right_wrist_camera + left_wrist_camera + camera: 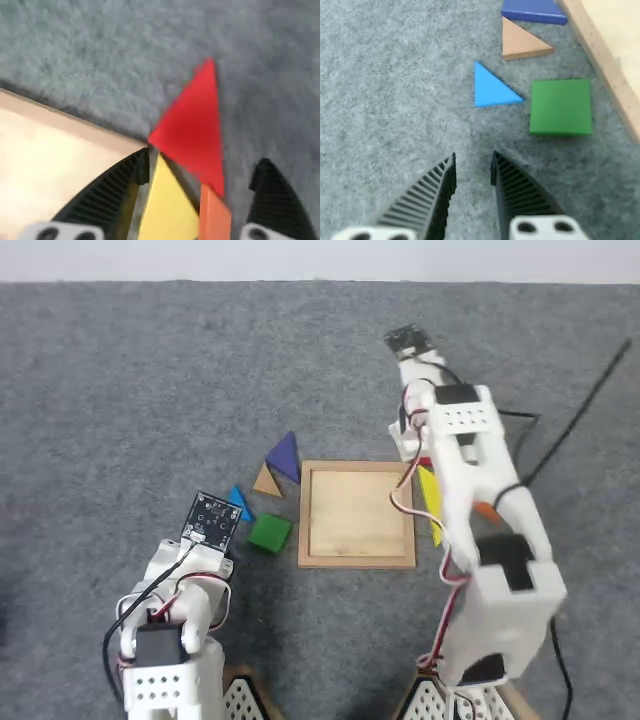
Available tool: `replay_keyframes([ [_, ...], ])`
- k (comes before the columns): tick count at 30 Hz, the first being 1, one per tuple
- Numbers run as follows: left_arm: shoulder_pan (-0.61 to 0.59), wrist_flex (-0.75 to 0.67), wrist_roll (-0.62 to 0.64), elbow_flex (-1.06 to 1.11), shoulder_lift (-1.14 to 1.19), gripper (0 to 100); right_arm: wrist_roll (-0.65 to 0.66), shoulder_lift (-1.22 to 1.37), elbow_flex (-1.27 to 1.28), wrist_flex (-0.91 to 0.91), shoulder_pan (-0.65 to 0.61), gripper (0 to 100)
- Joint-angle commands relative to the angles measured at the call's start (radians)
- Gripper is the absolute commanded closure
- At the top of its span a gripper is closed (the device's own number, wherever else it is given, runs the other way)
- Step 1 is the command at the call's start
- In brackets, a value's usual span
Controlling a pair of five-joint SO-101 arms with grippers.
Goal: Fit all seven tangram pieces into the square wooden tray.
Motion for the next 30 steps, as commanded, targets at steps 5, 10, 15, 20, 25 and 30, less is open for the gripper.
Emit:
replay_keyframes([
  [5,-0.008,-0.011,-0.012,-0.007,-0.020,89,0.130,0.213,-0.180,-0.010,0.001,64.1],
  [10,-0.008,-0.011,-0.012,-0.007,-0.020,89,0.132,0.311,-0.290,0.165,0.036,64.1],
  [15,-0.008,-0.011,-0.012,-0.007,-0.020,89,0.132,0.340,-0.324,0.188,0.110,64.1],
  [20,-0.008,-0.011,-0.012,-0.007,-0.020,89,0.135,0.344,-0.325,0.188,0.096,64.1],
  [25,-0.008,-0.011,-0.012,-0.007,-0.020,89,0.269,0.344,-0.325,0.185,0.044,64.1],
  [30,-0.008,-0.011,-0.012,-0.007,-0.020,89,0.368,0.346,-0.325,0.188,-0.001,64.1],
])
